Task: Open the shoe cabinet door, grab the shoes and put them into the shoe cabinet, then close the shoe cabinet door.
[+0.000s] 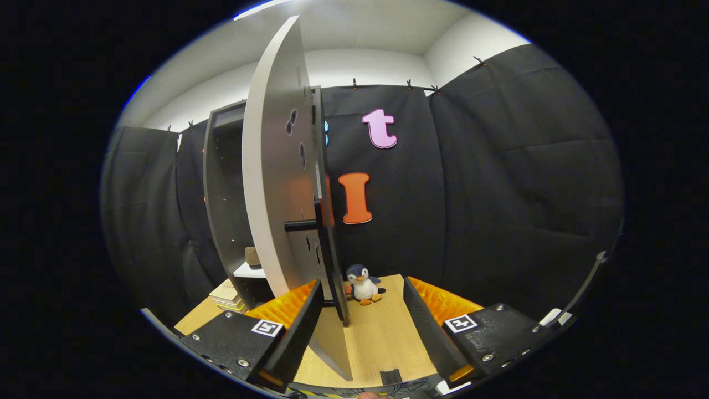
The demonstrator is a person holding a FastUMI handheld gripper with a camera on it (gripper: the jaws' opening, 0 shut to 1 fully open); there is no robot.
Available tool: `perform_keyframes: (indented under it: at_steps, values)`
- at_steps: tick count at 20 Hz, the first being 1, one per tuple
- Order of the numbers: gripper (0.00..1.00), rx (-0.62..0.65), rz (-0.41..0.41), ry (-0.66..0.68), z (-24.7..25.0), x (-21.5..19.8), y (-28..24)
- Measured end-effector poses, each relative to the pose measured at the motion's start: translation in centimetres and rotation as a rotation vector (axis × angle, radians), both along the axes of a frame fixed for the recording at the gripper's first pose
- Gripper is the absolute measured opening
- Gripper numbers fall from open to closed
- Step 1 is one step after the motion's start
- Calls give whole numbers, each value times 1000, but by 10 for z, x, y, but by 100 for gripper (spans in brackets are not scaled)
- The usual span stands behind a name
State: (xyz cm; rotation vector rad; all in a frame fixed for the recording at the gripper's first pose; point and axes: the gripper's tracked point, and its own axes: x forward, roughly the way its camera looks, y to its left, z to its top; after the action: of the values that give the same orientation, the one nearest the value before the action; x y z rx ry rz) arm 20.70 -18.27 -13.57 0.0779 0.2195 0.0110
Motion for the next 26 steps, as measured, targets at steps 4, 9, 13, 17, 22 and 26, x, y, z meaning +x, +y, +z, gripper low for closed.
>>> perform_keyframes:
  at_steps: [4, 9, 13, 17, 22, 26]
  values:
    - [88, 34, 63, 11, 1, -6, 33]
    - [86, 17, 151, 38, -2, -3, 107]
    - [86, 30, 185, 53, -2, 7, 149]
    - [87, 22, 200, 64, -3, 21, 189]
    - [87, 40, 223, 77, -8, 44, 241]
    - [88, 38, 239, 81, -14, 70, 281]
